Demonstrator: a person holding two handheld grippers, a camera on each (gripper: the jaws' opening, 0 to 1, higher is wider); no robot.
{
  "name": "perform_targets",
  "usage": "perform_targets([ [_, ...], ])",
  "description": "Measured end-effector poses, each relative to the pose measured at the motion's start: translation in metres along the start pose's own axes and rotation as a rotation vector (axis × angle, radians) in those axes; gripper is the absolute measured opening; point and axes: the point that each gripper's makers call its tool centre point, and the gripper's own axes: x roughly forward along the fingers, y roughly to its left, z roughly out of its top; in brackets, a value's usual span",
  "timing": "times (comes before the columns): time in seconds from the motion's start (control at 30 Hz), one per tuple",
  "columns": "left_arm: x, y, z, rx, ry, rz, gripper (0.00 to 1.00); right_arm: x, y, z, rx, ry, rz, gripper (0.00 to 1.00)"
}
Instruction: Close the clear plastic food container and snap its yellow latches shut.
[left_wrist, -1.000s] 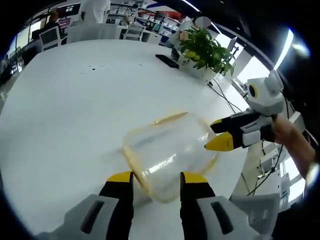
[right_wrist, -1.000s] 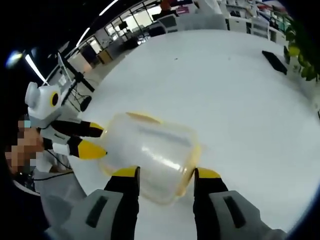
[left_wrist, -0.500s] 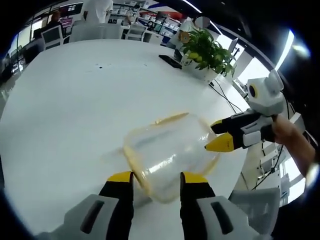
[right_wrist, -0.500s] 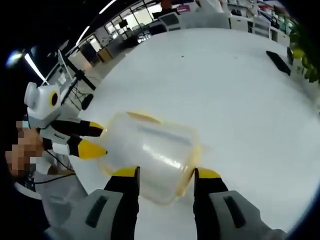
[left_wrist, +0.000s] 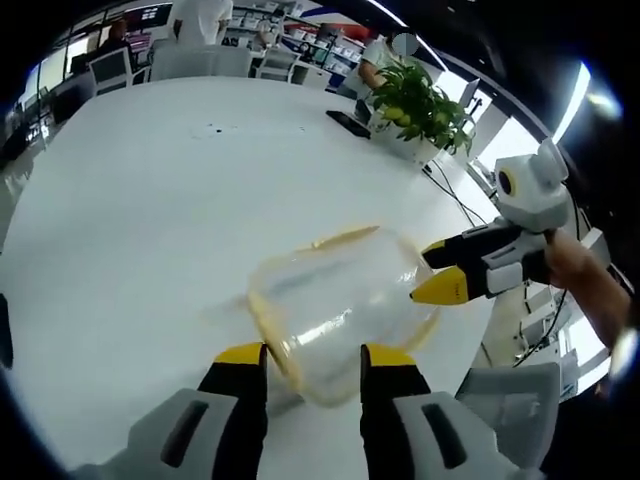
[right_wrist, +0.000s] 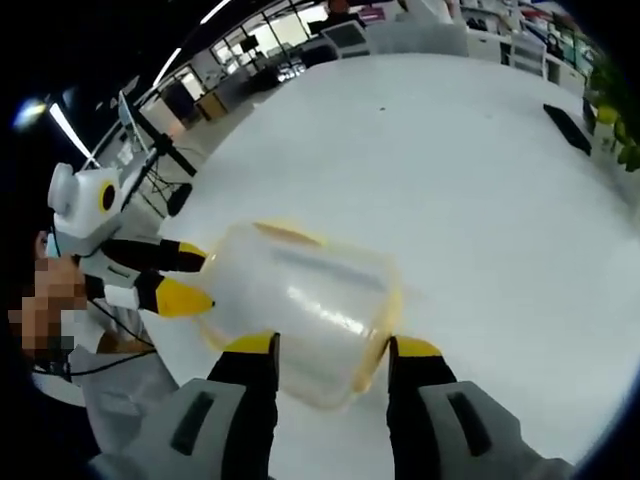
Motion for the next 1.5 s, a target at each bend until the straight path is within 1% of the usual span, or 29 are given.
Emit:
perform_targets([
  [0.6,-0.015,0.018,-0.010,0.002,0.014,-0.002,0.29,0.011,0.023,0.001,-0.004,0.003,-0.003,0.41],
  [0.8,-0.017,0.019,-0.011,0.009,-0.002,-0.005,0.30,0.011,0.024,0.001,0.005,-0.004,0.003,0.41],
  [0.9,-0.017,0.019,-0.010,0.006,-0.013,-0.011,0.31,0.009,0.024,-0.001,-0.010,-0.004,0.016,0.41],
  [1.07,-0.017,0.019,-0.010,0.011,-0.010,-0.017,0.31,0.008,0.024,-0.002,-0.027,-0.005,0.031,0.41],
  [1.23,-0.017,0.018,-0.009,0.039,-0.017,-0.018,0.32,0.006,0.023,-0.001,-0.105,-0.015,0.039,0.41],
  [1.33,-0.019,0.019,-0.008,0.088,-0.017,-0.013,0.32,0.002,0.023,0.002,-0.152,-0.028,0.036,0.40],
  [1.37,-0.020,0.019,-0.006,0.121,-0.022,-0.007,0.32,0.001,0.024,0.005,-0.165,-0.040,0.039,0.40],
  [1.5,-0.025,0.018,-0.003,0.158,-0.028,-0.002,0.33,-0.005,0.024,0.012,-0.205,-0.063,0.043,0.39],
])
